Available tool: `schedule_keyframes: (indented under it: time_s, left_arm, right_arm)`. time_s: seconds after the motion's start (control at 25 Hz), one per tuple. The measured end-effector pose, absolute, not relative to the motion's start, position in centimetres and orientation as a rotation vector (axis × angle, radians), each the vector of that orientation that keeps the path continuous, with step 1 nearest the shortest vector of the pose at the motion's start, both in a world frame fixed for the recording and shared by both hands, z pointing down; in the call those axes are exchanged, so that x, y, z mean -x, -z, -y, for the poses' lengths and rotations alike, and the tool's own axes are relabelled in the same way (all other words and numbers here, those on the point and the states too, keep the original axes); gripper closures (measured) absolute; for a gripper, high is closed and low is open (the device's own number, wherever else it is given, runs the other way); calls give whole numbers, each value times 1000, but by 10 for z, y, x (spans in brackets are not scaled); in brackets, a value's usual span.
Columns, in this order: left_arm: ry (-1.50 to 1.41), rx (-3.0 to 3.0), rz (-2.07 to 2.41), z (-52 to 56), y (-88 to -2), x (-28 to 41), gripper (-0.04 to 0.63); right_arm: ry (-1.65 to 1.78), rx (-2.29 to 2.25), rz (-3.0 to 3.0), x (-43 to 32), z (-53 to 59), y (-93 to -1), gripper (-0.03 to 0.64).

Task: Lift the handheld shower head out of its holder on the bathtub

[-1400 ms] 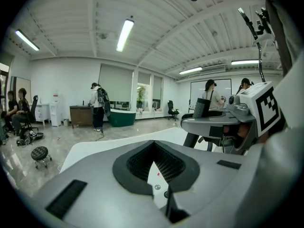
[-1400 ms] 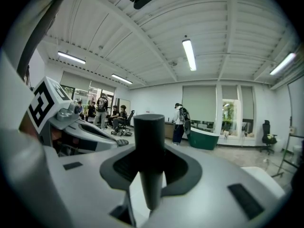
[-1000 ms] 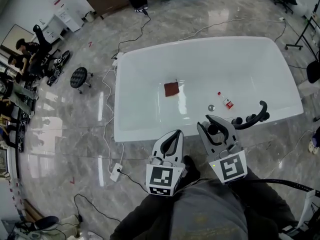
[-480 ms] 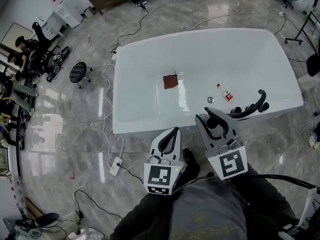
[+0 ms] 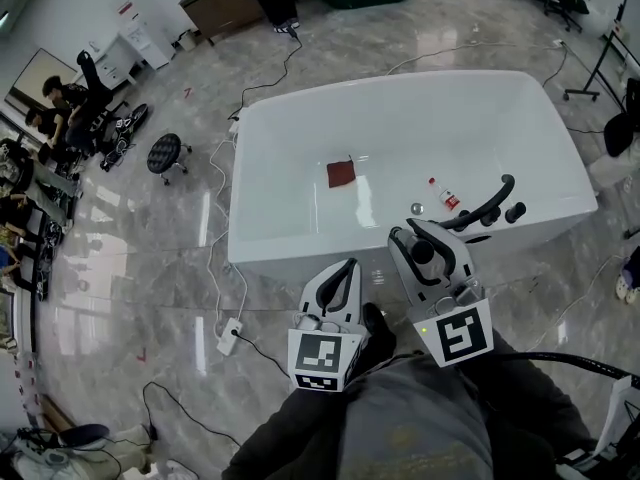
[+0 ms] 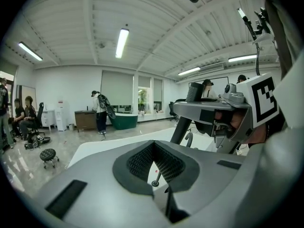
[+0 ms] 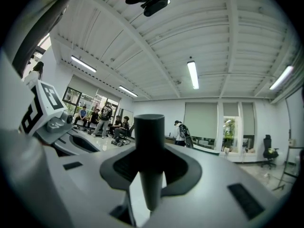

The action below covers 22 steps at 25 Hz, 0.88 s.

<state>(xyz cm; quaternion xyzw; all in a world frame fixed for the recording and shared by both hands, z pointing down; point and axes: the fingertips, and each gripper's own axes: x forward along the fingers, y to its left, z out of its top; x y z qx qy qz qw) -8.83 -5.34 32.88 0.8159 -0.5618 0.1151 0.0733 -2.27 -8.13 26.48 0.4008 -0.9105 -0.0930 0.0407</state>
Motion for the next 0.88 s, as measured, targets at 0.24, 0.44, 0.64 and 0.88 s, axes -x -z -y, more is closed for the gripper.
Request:
schedule_keyframes:
  time_s: [0.24,0.44,0.64,0.88]
  left_arm:
    - [-319,-2444,1734,6,-315,72,592]
    - [-319,-2423,1762,-39,-309,64,592]
    - [-328,-2367,1765,-80,-318,61,592]
    - [-314,-2347,1774,-101,-316,64,592]
  right_arm:
    - [354,-1221,2832,5,29,-240,503]
    - [385,-1210,2856,-5,-17,-225,503]
    - [404,-1199,2866,-12,-59,-220,503]
    - [410,-1202,2844,-15,-85,-219,503]
